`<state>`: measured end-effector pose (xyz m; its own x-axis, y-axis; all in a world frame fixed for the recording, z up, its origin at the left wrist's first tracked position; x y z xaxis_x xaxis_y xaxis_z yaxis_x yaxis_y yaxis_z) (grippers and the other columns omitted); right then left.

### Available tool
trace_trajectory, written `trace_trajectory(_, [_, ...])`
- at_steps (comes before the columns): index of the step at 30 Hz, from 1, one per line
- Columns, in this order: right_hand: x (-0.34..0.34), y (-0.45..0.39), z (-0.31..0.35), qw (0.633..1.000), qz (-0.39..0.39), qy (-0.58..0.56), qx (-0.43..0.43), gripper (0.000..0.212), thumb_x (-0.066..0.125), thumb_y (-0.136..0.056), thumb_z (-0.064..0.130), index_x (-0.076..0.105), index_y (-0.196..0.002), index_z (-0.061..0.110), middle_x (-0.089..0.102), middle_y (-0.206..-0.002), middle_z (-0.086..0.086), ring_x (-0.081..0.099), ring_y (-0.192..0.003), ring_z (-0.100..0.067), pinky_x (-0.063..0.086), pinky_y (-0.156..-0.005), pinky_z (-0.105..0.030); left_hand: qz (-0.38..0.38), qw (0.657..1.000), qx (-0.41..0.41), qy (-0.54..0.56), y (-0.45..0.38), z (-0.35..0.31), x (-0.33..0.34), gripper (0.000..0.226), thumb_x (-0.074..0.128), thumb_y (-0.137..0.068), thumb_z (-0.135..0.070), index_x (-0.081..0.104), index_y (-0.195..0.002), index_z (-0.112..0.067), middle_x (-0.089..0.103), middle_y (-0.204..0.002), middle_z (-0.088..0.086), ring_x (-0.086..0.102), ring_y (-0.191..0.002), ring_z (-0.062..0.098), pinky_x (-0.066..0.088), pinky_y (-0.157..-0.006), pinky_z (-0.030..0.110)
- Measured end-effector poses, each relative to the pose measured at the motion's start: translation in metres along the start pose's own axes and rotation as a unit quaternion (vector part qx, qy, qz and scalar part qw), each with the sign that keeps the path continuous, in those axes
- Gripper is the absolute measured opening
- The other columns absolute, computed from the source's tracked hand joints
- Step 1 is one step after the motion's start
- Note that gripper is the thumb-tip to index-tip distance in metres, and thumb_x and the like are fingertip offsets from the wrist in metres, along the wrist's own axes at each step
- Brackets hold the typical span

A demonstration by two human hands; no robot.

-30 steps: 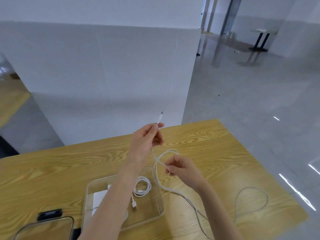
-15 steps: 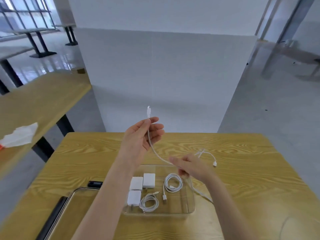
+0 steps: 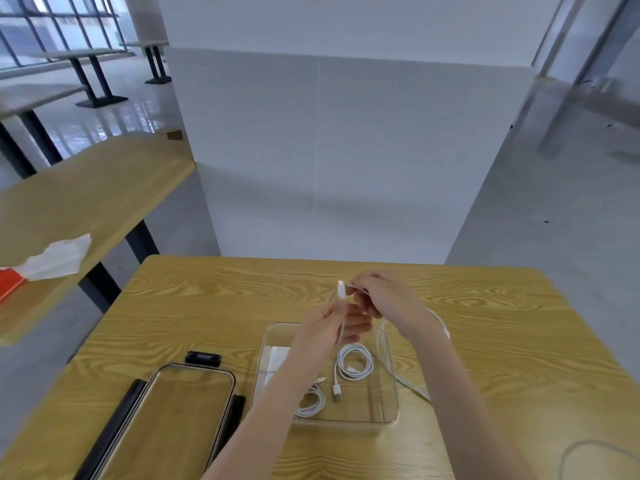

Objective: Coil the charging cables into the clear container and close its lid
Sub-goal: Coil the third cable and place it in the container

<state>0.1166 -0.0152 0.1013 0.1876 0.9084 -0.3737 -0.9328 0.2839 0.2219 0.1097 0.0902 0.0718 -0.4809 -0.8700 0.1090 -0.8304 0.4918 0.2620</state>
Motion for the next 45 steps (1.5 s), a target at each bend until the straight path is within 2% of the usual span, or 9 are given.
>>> trace_trajectory(7, [0.018,0.03,0.017,0.986,0.023,0.084,-0.141,0.023,0.042,-0.098,0.014,0.064,-0.09,0.014,0.065,-0.069,0.001,0.058,-0.059,-0.009,0.048,-0.057,-0.018,-0.068,0.994,-0.01,0.088,-0.018,-0.006,-0.021,0.034,0.041,-0.098,-0.017,0.065,-0.099,0.006,0.06,-0.06,0.009,0.054,-0.048,0.017,0.047,-0.05,0.024])
trace_trajectory(14, [0.037,0.03,-0.019,0.987,0.13,0.019,-0.089,0.028,0.046,-0.096,0.023,0.065,-0.081,0.01,0.068,-0.072,0.003,0.063,-0.073,-0.013,0.049,-0.081,-0.032,-0.043,0.949,-0.019,0.311,-0.029,-0.016,-0.018,0.03,0.038,-0.099,-0.014,0.062,-0.091,0.002,0.072,-0.069,0.007,0.071,-0.063,0.015,0.057,-0.058,0.022])
trace_trajectory(19, [0.02,0.004,-0.056,0.973,0.098,0.2,-0.065,0.03,0.05,-0.094,0.029,0.065,-0.089,0.003,0.055,-0.074,-0.003,0.046,-0.066,-0.015,0.036,-0.063,-0.028,-0.061,0.944,0.012,0.324,-0.032,-0.026,-0.028,0.031,0.036,-0.099,-0.016,0.059,-0.084,-0.003,0.049,-0.048,-0.004,0.049,-0.042,0.008,0.044,-0.046,0.019])
trace_trajectory(24, [-0.027,-0.023,-0.084,0.939,-0.048,0.335,-0.065,0.034,0.046,-0.093,0.008,0.059,-0.122,0.02,0.054,-0.131,0.005,0.04,-0.13,-0.017,0.029,-0.107,-0.029,-0.07,0.956,0.041,0.281,-0.036,-0.032,-0.047,0.03,0.035,-0.1,-0.018,0.058,-0.087,-0.004,0.042,-0.047,-0.007,0.034,-0.038,0.006,0.032,-0.041,0.017])
trace_trajectory(27, [-0.039,-0.033,-0.114,0.92,-0.051,0.389,0.009,0.042,0.043,-0.096,0.018,0.041,-0.138,0.019,0.041,-0.145,0.001,0.027,-0.139,-0.021,0.019,-0.113,-0.036,-0.067,0.956,0.044,0.282,-0.036,-0.034,-0.054,0.03,0.035,-0.1,-0.019,0.058,-0.087,-0.004,0.04,-0.048,-0.007,0.03,-0.038,0.006,0.03,-0.04,0.017])
trace_trajectory(31, [-0.034,-0.033,-0.147,0.95,-0.012,0.301,0.086,0.02,0.038,-0.098,0.023,0.057,-0.09,0.02,0.063,-0.089,-0.001,0.06,-0.092,-0.028,0.04,-0.079,-0.034,-0.055,0.965,0.06,0.248,-0.035,-0.038,-0.056,0.03,0.035,-0.1,-0.02,0.058,-0.088,-0.005,0.038,-0.048,-0.008,0.028,-0.039,0.006,0.028,-0.039,0.016])
trace_trajectory(34, [-0.04,-0.027,-0.153,0.983,-0.075,0.138,0.093,0.032,0.043,-0.097,0.022,0.055,-0.069,0.012,0.049,-0.055,-0.001,0.044,-0.049,-0.018,0.033,-0.053,-0.028,-0.053,0.988,0.062,0.128,-0.033,-0.037,-0.048,0.03,0.035,-0.1,-0.02,0.059,-0.087,-0.006,0.039,-0.048,-0.008,0.029,-0.038,0.005,0.026,-0.04,0.016])
trace_trajectory(41, [-0.06,-0.015,-0.115,0.985,-0.163,0.02,0.058,0.037,0.045,-0.095,0.018,0.059,-0.061,0.011,0.058,-0.078,-0.033,0.041,-0.061,-0.019,0.031,-0.057,-0.03,0.025,0.986,-0.035,-0.158,-0.036,0.01,0.006,0.032,0.037,-0.1,-0.023,0.064,-0.092,-0.007,0.064,-0.064,-0.002,0.033,-0.04,0.005,0.028,-0.046,0.018])
trace_trajectory(45, [-0.066,-0.004,-0.092,0.984,-0.163,-0.048,0.045,0.033,0.044,-0.095,0.015,0.061,-0.092,-0.014,0.048,-0.059,-0.015,0.035,-0.051,-0.013,0.033,-0.057,-0.026,-0.028,0.978,0.003,-0.206,-0.044,0.011,0.02,0.034,0.034,-0.1,-0.025,0.064,-0.099,-0.01,0.074,-0.088,-0.002,0.038,-0.04,-0.001,0.032,-0.054,0.022])
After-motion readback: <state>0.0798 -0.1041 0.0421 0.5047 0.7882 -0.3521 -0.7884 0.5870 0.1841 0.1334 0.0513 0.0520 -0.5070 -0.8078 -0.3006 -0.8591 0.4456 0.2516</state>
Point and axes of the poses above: each hand's wrist, its own y-axis away from the middle knuckle, its own x-axis out of the palm, z = x × y, the point moved 10 cm from there along -y, towards the middle knuckle
